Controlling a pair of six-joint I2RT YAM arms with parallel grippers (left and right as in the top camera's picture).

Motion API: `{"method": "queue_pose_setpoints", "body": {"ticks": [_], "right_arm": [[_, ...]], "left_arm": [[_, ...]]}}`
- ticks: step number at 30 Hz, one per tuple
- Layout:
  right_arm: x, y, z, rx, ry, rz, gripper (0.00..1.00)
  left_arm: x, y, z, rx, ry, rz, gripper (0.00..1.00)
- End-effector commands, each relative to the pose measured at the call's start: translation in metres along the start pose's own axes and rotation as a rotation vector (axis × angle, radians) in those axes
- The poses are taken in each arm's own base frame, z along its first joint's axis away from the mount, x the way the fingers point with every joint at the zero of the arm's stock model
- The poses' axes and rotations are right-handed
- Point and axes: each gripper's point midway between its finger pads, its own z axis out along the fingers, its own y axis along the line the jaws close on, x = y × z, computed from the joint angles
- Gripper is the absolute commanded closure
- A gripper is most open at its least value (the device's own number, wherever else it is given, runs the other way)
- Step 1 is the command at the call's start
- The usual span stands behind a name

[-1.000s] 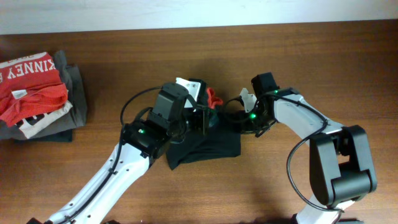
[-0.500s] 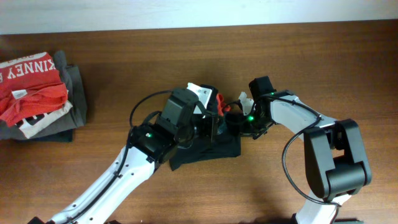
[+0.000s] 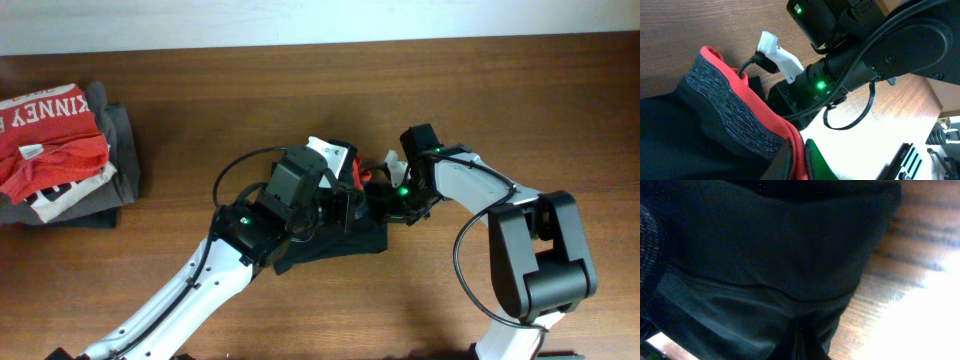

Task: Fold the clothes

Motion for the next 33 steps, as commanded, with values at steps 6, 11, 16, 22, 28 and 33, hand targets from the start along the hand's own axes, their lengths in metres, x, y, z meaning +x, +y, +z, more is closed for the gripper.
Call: {"method": "queue_pose_setpoints", "body": {"ticks": [6, 11, 16, 22, 28, 33], "right_arm": [[-0.036, 0.004, -0.088, 0.022, -0.179, 0.031, 0.85], [-0.037, -0.006, -0.115, 0.055, -0.202, 0.073, 0.84], [-0.035, -0.018, -0.117, 0.099, -0.201, 0.094, 0.84], [-0.034, -0.024, -0.119, 0.119, -0.199, 0.107, 0.84], [-0.023, -0.019, -0.117, 0.089, -0.152, 0.072, 0.84], [-0.02, 0.009, -0.114, -0.058, -0.132, -0.032, 0.69]], "left_arm": [[-0.008, -0.004, 0.0, -0.002, -0.018, 0.0, 0.92], [0.0, 0.0, 0.013, -0.009, 0.016, -0.005, 0.92], [0.021, -0.011, 0.035, 0.009, 0.081, 0.019, 0.71], [0.043, -0.047, 0.036, 0.176, 0.169, 0.12, 0.02], [-0.004, 0.014, 0.004, -0.071, 0.014, 0.097, 0.01], [-0.032, 0.098, -0.035, -0.342, -0.084, -0.018, 0.01]]}}
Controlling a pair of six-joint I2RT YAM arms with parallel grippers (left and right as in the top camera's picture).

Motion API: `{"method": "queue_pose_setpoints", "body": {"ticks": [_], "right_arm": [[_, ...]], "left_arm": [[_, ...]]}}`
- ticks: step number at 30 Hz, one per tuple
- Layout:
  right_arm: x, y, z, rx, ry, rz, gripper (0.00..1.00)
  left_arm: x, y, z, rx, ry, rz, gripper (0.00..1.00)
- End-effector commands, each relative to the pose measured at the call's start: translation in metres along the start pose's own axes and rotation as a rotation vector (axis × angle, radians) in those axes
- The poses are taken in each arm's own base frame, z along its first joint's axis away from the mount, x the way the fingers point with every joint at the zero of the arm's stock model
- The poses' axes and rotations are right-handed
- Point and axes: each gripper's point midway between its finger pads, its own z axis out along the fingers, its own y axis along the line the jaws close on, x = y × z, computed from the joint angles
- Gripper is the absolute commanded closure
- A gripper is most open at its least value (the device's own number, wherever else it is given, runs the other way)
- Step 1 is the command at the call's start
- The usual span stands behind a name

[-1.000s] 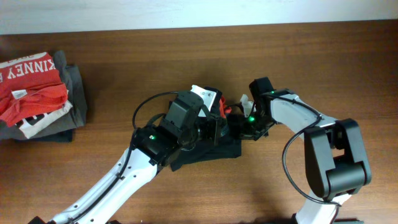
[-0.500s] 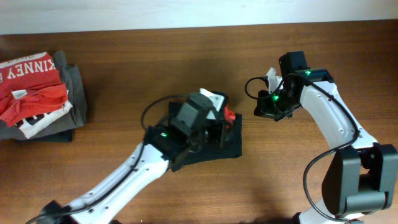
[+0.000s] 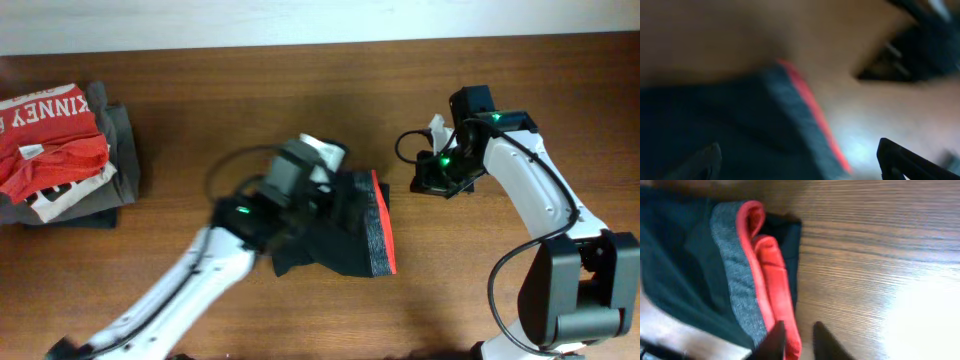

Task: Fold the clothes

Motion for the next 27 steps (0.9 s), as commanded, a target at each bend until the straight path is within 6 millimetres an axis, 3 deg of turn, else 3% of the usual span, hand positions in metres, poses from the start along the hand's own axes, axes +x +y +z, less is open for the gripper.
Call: {"method": "queue_pose_setpoints", "body": {"ticks": [1, 5, 13, 22, 24, 27], "right_arm": [[0.002, 0.026, -0.003, -0.138, 0.004, -0.096, 0.64], [-0.001, 0.033, 0.006, -0.12, 0.002, -0.141, 0.44], [-0.016, 0.04, 0.044, -0.127, 0.007, -0.19, 0.42], [-0.027, 0.038, 0.086, -0.137, 0.024, -0.214, 0.42], [-0.028, 0.045, 0.09, -0.159, 0.023, -0.228, 0.51], [-0.03, 0.056, 0.088, -0.199, 0.008, -0.26, 0.77]], "left_arm": [[-0.027, 0.06, -0.025, -0.205, -0.093, -0.053, 0.01], [-0.007, 0.098, -0.021, -0.279, -0.002, -0.132, 0.01], [0.033, 0.118, 0.005, -0.325, 0.172, -0.176, 0.01], [0.04, 0.121, 0.008, -0.333, 0.202, -0.183, 0.01], [0.042, 0.121, 0.008, -0.335, 0.211, -0.185, 0.01], [0.048, 0.122, 0.006, -0.341, 0.234, -0.189, 0.01]]}}
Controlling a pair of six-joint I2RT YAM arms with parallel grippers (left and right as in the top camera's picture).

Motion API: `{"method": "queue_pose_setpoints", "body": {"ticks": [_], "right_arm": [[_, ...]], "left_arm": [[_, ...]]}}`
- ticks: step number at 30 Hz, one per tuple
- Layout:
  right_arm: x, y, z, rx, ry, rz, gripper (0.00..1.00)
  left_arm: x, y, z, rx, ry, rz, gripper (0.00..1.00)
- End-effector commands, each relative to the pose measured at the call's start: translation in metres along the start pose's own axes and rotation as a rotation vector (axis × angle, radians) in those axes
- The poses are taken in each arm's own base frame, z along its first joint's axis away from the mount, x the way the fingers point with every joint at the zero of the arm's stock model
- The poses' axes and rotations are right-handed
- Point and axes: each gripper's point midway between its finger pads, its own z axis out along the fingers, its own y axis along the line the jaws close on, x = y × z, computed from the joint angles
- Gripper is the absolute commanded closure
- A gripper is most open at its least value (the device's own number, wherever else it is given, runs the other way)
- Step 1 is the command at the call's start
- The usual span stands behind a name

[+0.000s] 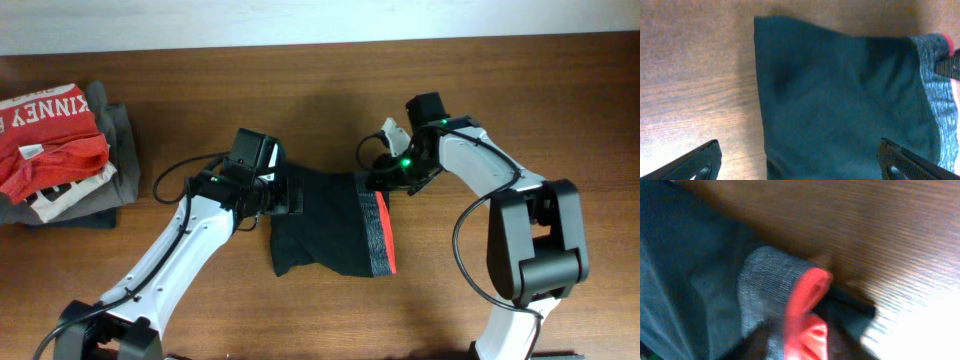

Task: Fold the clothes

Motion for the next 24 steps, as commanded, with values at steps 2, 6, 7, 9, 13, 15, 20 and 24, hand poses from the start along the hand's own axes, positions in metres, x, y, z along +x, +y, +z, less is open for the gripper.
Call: {"method": "queue_pose_setpoints", "body": {"ticks": [2, 6, 7, 9, 13, 15, 20, 24], "right_arm": [[-0.008, 0.019, 0.001, -0.062, -0.014, -0.047, 0.96], [-0.016, 0.012, -0.01, -0.019, -0.025, -0.044, 0.96], [-0.02, 0.008, -0.016, 0.008, -0.031, -0.034, 0.96], [-0.03, 0.0, -0.031, 0.049, -0.053, -0.01, 0.96], [-0.056, -0.019, -0.069, 0.159, -0.126, 0.08, 0.96], [-0.062, -0.028, -0.078, 0.205, -0.156, 0.119, 0.96], [-0.056, -0.034, -0.072, 0.225, -0.135, 0.141, 0.96], [-0.042, -0.03, -0.061, 0.223, -0.085, 0.143, 0.72]], "left_arm": [[0.005, 0.004, 0.0, -0.018, 0.029, 0.014, 0.01], [0.015, 0.007, -0.001, -0.032, 0.07, 0.011, 0.01], [0.018, 0.008, -0.001, -0.035, 0.081, 0.01, 0.01], [0.024, 0.01, -0.002, -0.043, 0.105, 0.008, 0.01], [0.034, 0.014, -0.003, -0.056, 0.145, 0.005, 0.01], [0.035, 0.014, -0.003, -0.058, 0.149, 0.005, 0.01], [0.035, 0.014, -0.002, -0.058, 0.149, 0.007, 0.01], [0.032, 0.015, -0.002, -0.066, 0.134, 0.009, 0.01]]}}
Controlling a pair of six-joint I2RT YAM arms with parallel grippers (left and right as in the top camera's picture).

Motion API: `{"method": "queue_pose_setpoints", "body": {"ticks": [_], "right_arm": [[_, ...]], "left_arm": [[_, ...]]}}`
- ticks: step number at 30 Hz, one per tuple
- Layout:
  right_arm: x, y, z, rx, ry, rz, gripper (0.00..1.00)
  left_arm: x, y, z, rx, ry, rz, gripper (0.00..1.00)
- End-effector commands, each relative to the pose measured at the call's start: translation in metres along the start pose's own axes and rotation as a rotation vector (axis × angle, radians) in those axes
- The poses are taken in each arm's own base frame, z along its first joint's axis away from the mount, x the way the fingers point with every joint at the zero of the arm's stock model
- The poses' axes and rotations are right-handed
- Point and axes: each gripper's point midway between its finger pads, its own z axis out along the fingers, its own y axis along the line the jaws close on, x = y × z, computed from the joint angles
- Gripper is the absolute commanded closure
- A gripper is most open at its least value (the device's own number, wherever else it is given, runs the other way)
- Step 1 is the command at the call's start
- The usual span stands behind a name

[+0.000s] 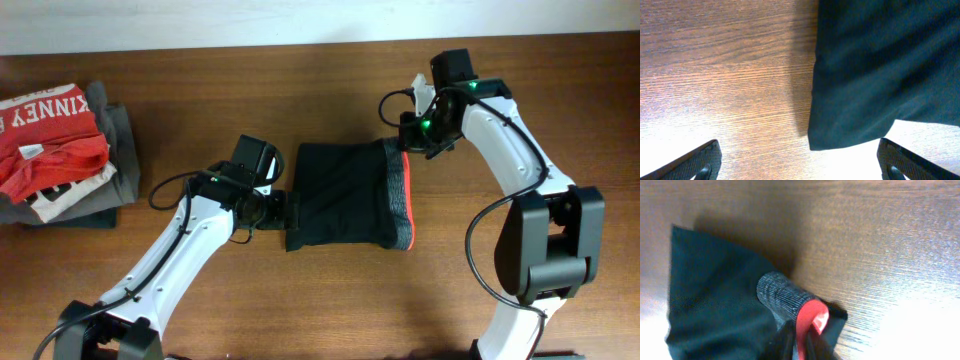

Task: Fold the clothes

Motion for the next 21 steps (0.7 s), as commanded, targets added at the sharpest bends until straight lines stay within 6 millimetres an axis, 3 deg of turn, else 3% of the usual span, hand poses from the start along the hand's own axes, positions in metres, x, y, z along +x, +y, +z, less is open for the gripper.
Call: {"method": "queue_pose_setpoints", "body": {"ticks": [1, 5, 7, 12, 21], "right_arm": [[0.018, 0.001, 0.012, 0.03, 0.063, 0.014, 0.64], [0.03, 0.0, 0.011, 0.043, 0.113, -0.015, 0.56], [0.04, -0.014, 0.008, 0.114, 0.152, -0.004, 0.55], [0.052, -0.035, 0.002, 0.228, 0.2, -0.011, 0.55], [0.057, -0.061, -0.02, 0.24, 0.225, 0.08, 0.57]], "left_arm": [[-0.006, 0.002, 0.001, -0.016, -0.02, 0.019, 0.01], [-0.014, -0.001, 0.0, -0.004, -0.053, 0.021, 0.01], [-0.019, -0.006, 0.0, 0.024, -0.072, 0.024, 0.01], [-0.005, -0.042, -0.004, 0.236, 0.01, -0.023, 0.01], [0.016, -0.067, 0.015, 0.304, 0.139, -0.082, 0.01]]}}
